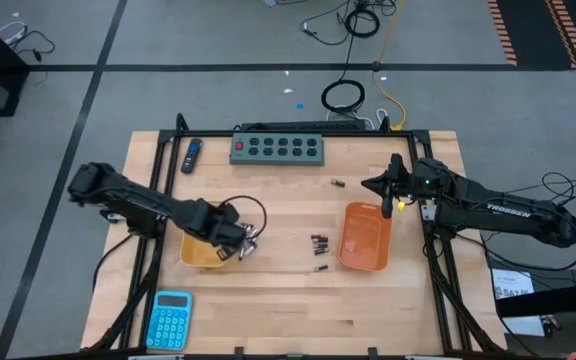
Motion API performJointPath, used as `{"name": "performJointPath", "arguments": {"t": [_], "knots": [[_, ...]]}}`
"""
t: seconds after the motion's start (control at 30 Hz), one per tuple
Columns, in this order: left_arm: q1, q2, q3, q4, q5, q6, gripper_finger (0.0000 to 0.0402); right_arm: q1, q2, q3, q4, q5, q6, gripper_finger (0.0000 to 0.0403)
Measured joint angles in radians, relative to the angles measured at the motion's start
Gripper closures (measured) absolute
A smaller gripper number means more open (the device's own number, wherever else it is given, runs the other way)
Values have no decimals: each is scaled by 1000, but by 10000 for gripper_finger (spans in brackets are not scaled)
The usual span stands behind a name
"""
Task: Sort batteries
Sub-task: Put the silver battery into the yellow bin
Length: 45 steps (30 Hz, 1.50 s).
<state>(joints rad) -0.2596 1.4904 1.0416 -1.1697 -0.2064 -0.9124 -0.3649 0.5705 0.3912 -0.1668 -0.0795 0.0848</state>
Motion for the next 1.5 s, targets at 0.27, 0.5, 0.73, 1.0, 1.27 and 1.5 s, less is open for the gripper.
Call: {"name": "performJointPath", "arguments": {"t": [0.27, 0.5, 0.73, 1.0, 1.27, 1.5], "knots": [[2, -5, 23, -12, -18, 28, 239, 0, 0, 0, 4, 0, 1, 403], [2, 25, 127, 148, -47, 58, 232, 0, 2, 0, 4, 0, 1, 403], [-34, 214, 157, 298, 53, 73, 231, 0, 2, 0, -7, 0, 5, 403], [-62, 327, 157, 329, 80, 47, 231, 0, 2, 0, -11, 0, 1, 403], [-74, 353, 157, 313, -6, 172, 231, 0, 2, 0, -10, 0, 1, 403], [-77, 354, 157, 315, -26, 264, 231, 0, 2, 0, -10, 0, 1, 403]]}}
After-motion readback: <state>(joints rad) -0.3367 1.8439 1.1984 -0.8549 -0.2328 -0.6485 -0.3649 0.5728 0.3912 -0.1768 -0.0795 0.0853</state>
